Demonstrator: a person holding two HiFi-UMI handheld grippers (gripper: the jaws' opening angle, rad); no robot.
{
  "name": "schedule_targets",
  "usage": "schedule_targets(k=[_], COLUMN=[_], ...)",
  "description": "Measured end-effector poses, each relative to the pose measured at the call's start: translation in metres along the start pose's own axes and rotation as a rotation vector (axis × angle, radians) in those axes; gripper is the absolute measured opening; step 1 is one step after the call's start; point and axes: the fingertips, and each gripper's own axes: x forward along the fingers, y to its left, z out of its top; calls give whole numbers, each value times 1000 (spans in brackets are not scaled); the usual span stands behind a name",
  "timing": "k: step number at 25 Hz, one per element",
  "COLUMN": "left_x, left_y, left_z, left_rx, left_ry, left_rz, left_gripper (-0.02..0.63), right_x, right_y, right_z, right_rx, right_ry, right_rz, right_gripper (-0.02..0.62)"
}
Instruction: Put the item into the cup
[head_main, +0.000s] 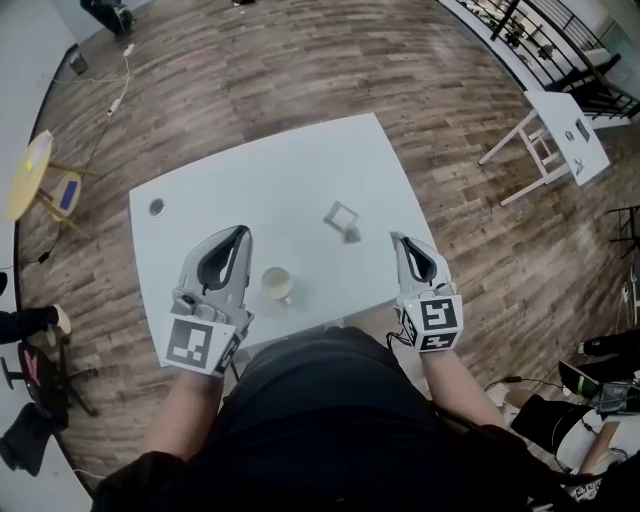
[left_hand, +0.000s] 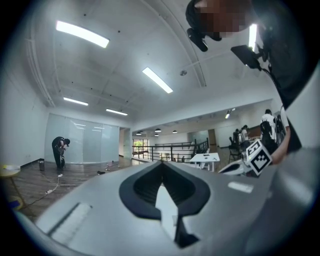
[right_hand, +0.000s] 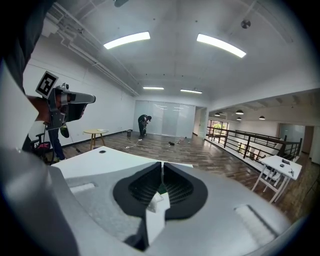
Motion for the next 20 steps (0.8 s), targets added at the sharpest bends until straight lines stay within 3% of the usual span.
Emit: schedule_targets(k=[10,20], left_x=[-13,-35], left_y=[5,19], left_z=[0,0], left_rx=[5,1], left_ry=[11,40], left_rz=[40,142], left_gripper=[-2,-2], right_x=[12,27], right_y=[22,41], right_z=[5,14], right_rx=[3,-15], right_ry=[-12,-18], right_rz=[80,178], right_gripper=[17,15])
